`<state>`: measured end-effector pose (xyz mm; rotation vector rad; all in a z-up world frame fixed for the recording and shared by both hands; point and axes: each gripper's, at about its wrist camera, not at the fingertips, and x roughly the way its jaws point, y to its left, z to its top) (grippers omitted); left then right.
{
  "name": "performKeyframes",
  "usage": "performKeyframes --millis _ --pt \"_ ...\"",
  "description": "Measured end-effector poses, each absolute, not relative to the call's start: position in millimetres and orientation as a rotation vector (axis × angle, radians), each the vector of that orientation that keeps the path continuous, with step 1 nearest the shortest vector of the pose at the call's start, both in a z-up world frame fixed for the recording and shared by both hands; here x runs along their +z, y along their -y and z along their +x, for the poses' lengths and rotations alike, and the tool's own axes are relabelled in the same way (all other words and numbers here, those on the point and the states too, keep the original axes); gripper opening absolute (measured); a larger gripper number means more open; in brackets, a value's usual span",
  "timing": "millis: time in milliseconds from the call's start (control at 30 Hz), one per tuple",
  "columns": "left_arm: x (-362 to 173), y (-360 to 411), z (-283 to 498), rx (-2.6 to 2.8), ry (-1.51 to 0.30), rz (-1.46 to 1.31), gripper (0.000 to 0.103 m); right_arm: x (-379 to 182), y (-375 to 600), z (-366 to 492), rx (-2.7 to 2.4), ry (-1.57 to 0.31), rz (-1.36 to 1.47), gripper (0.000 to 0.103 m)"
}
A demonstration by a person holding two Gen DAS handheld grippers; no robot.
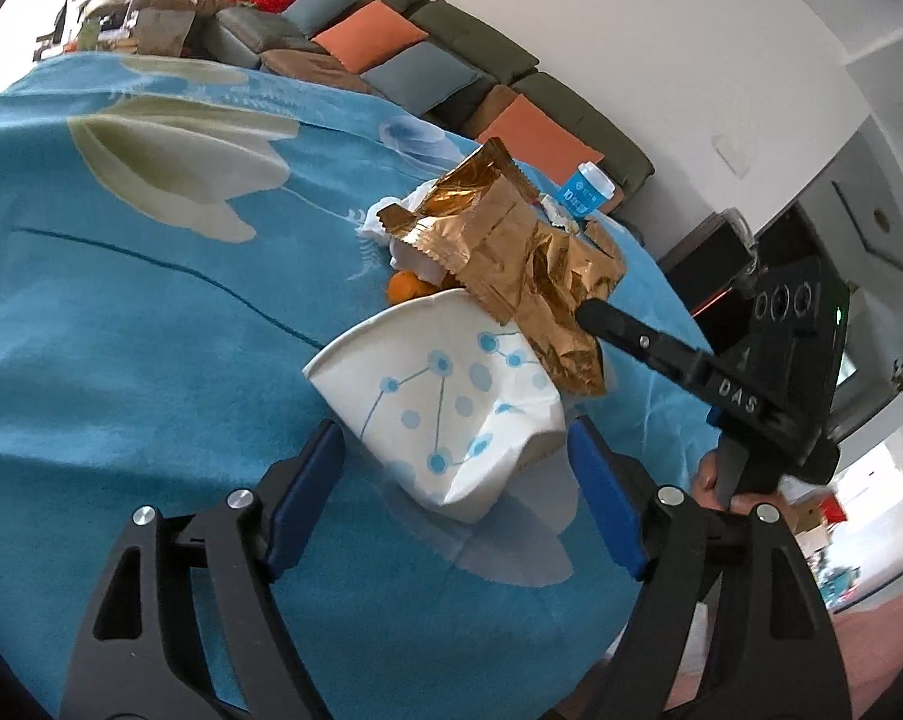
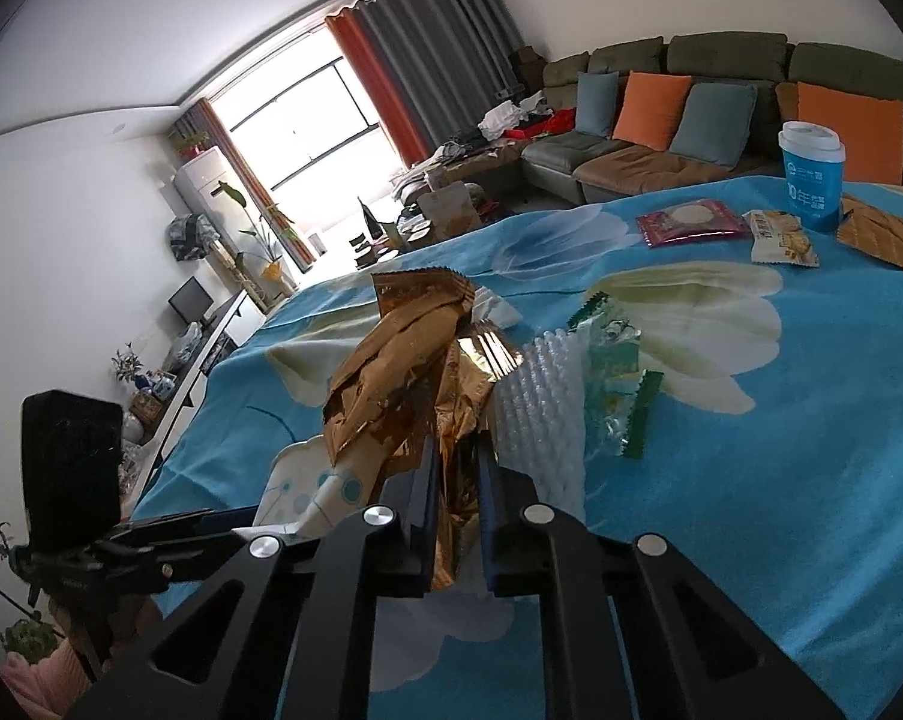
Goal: Collect trash
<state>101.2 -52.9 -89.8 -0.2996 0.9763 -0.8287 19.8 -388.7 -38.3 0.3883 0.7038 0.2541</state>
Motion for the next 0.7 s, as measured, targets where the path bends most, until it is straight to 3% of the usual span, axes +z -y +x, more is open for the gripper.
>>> performKeyframes --millis 533,667,700 --pt "-79.2 55.4 92.4 -0.825 -0.927 -0.266 0.063 -32.5 383.7 15.8 0.304 -0.683 0.385 0.007" --pt "-74.1 50.4 87.4 -0.824 -0.914 -0.244 0.034 -27.3 385.1 12.0 0.310 -0.670 0.387 0.006" --pt "-73.9 48.7 86.9 -0.821 -0.913 -0.237 0.034 -25.7 384.8 11.2 0.317 -0.665 0.387 0.006"
